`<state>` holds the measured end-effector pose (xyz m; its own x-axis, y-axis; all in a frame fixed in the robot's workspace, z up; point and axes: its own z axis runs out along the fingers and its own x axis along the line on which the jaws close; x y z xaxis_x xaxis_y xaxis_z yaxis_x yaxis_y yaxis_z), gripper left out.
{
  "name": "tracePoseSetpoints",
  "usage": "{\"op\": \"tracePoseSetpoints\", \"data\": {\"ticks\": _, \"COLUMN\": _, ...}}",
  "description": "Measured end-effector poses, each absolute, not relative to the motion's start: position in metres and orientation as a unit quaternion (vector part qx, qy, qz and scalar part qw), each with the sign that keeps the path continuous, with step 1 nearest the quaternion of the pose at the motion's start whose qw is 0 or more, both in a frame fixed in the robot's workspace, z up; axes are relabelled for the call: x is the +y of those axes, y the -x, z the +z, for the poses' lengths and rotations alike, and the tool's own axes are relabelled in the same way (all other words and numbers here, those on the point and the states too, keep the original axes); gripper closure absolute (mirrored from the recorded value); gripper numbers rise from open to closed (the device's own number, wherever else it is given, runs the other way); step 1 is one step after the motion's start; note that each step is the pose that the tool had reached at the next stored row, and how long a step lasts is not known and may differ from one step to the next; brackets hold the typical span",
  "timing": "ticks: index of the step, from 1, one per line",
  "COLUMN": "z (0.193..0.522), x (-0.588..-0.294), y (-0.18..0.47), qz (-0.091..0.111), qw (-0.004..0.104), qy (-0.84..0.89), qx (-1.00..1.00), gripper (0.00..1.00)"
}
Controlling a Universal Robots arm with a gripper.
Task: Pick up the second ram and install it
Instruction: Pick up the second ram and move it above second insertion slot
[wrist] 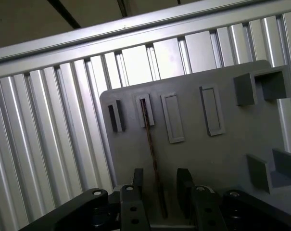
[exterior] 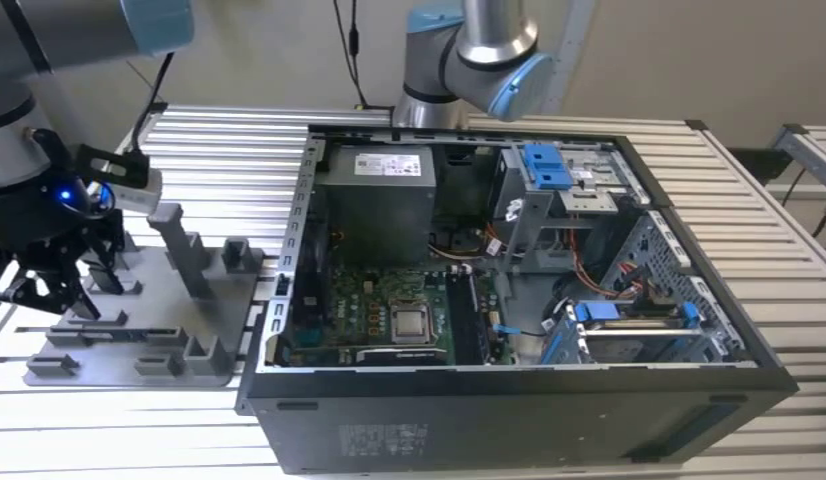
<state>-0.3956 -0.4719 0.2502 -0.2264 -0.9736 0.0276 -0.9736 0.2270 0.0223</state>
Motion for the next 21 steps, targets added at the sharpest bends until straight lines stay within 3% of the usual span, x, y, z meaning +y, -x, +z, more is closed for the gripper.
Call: {"op": "tracePoseSetpoints", "data": {"ticks": 21, "z": 0.238, "x": -0.472, "y": 0.396, "qz": 0.0, "qw": 0.018, "qy": -0.622, "qx": -0.783, "gripper": 0.58}}
